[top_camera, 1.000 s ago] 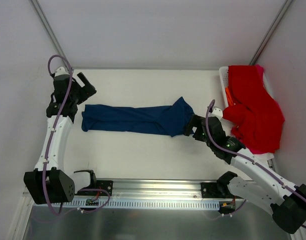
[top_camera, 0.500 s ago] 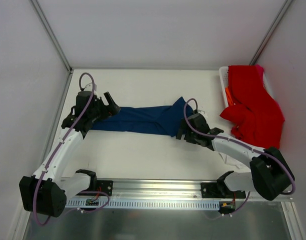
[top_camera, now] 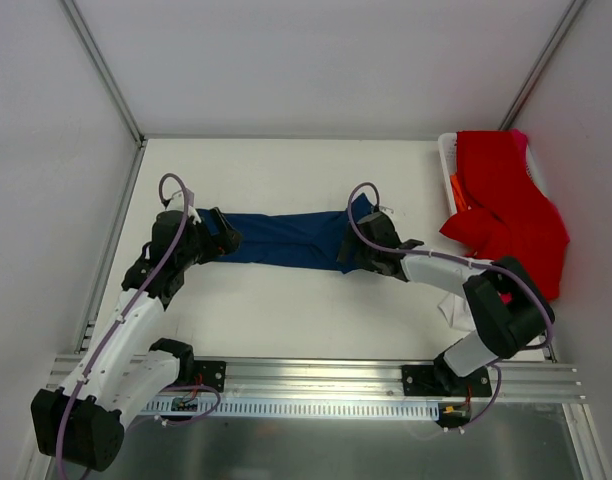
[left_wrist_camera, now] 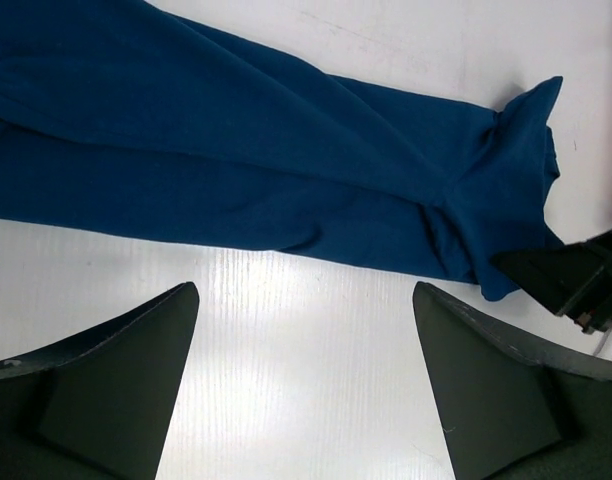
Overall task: Fold and stack the t-shirts
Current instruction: Fold the other side of the tshirt into a rectangle, then rotate the tshirt 90 degrees
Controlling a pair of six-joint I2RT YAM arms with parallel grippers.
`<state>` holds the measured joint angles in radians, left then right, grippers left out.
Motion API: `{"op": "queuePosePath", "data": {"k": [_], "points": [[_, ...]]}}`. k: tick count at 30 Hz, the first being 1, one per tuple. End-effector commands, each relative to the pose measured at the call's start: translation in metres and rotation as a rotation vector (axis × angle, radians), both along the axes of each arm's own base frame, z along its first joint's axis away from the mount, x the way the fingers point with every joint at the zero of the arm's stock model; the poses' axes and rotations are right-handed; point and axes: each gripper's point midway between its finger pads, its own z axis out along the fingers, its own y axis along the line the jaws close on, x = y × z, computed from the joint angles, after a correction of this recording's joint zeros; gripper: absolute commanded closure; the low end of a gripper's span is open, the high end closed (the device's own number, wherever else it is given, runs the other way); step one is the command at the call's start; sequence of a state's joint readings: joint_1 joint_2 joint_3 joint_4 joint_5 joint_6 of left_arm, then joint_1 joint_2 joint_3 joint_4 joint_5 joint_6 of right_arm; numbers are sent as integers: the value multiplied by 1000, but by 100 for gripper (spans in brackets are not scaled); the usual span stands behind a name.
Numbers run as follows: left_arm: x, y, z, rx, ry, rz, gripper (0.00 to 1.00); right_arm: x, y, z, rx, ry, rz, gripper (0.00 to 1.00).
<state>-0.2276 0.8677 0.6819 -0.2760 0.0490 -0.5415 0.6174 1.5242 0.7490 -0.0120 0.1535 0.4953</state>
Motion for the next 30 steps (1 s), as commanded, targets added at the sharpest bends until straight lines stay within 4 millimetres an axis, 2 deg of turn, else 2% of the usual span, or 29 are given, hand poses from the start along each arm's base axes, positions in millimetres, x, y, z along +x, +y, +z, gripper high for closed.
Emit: {"op": "queuePosePath", "data": {"k": [1,3,5,6,9,10,15,19,20,21,22,23,24,26,27,29,30], "points": [[0,0,7,-14,-58,19,10,8,1,-11,-33,25,-14,4],[-3,-1,2,-11,-47,12,10,11,2,-16,-45,36,-14,10],[-4,-2,-2,-1,-39,4,11,17,7,-14,-44,29,-4,26],[-4,-3,-3,2,-40,1,11,18,7,-18,-52,37,1,45],[-7,-3,-6,9,-40,0,11,23,15,-18,-50,39,31,81],[-8,-3,-5,8,-45,-2,11,23,15,-23,-55,53,38,99],[-11,-4,0,-1,-69,-9,11,32,15,-26,-72,52,33,100],[-15,-4,-2,-9,-70,-8,11,54,10,-16,-104,39,20,100],[-16,-4,-4,-12,-69,-8,11,56,5,-21,-132,68,22,100],[-17,-5,-5,-15,-67,-8,11,78,9,-5,-127,28,27,100],[-18,-5,-7,-19,-61,-5,11,84,7,-4,-144,40,30,100],[-19,-5,-10,-20,-53,-4,11,91,3,-15,-167,74,27,100],[-19,-4,-12,-18,-48,-2,11,115,13,3,-150,31,40,100],[-20,-4,-16,-12,-40,-1,11,129,15,3,-151,52,51,100],[-20,-3,-17,-11,-39,-1,11,147,24,6,-147,33,59,100],[-21,-3,-17,-14,-40,-1,11,161,29,7,-144,39,68,100],[-21,-3,-16,-17,-42,1,11,176,36,7,-136,31,73,100]]}}
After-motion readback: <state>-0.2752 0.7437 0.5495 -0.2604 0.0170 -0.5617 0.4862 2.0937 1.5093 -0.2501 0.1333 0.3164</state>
